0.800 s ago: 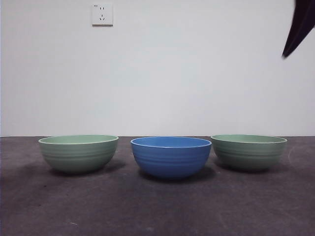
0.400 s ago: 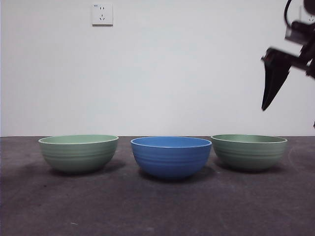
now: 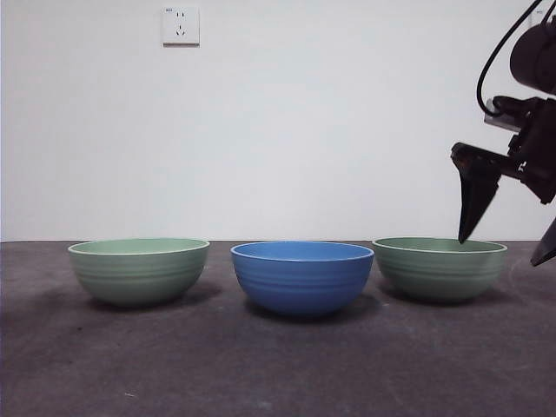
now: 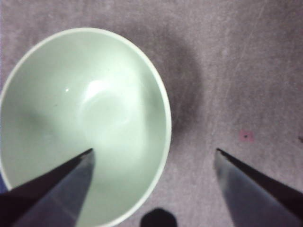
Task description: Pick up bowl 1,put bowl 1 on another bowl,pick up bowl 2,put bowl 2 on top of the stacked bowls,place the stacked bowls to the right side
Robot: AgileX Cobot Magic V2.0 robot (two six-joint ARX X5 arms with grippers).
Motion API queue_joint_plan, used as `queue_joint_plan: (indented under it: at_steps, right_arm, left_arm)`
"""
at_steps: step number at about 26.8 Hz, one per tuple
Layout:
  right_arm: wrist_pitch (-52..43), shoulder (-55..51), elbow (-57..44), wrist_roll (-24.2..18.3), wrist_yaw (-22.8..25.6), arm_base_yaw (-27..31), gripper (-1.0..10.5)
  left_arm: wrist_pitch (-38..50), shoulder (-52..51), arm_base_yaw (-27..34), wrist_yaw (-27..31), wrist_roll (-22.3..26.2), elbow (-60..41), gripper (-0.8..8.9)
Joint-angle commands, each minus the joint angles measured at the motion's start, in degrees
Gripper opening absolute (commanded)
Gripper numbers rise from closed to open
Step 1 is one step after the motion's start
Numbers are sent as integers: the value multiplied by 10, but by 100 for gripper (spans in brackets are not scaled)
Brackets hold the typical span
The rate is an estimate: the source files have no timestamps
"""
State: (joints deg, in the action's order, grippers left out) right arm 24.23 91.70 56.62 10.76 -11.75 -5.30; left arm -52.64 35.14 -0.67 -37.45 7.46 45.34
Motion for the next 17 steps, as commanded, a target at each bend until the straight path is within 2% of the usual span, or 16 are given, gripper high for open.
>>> queue_joint_plan:
  at_steps: [1, 5, 17]
  right_arm:
    - [-9, 10, 1, 3, 3, -2, 333]
    - [-23, 10, 1, 3, 1, -2, 142]
    - [-24, 14, 1, 0, 3, -1, -17]
  left_arm:
    - [2, -1, -2, -1, -2, 1, 653]
    - [3, -1, -2, -1, -2, 1, 653]
    - [1, -1, -2, -1, -2, 1, 653]
